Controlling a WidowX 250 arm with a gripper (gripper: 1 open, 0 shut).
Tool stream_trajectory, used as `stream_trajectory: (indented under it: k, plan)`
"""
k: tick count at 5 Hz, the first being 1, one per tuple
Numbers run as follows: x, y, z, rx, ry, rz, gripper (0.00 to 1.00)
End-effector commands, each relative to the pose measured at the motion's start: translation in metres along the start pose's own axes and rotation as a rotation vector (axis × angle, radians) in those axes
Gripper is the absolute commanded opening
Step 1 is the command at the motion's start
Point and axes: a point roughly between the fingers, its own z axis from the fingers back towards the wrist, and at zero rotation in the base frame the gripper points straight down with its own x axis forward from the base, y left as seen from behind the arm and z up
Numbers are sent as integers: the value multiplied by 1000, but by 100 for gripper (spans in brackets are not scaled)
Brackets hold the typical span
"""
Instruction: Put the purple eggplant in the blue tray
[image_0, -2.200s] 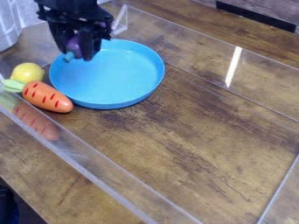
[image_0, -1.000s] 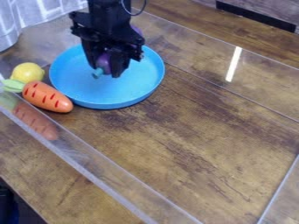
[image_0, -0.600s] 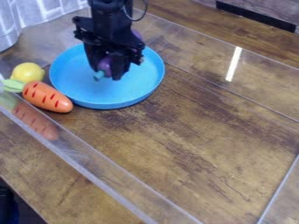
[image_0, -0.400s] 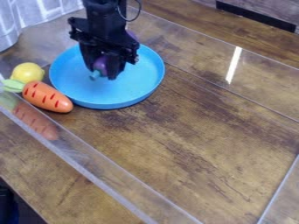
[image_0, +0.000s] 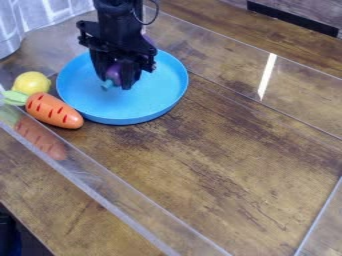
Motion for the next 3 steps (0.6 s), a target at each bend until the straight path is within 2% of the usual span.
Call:
stream_trajectory:
  k: [1,2,3]
  plan:
    - [13,13,11,11,-58,30,0]
    - [12,15,9,13,-56,36,0]
    - [12,16,15,9,-63,42,0]
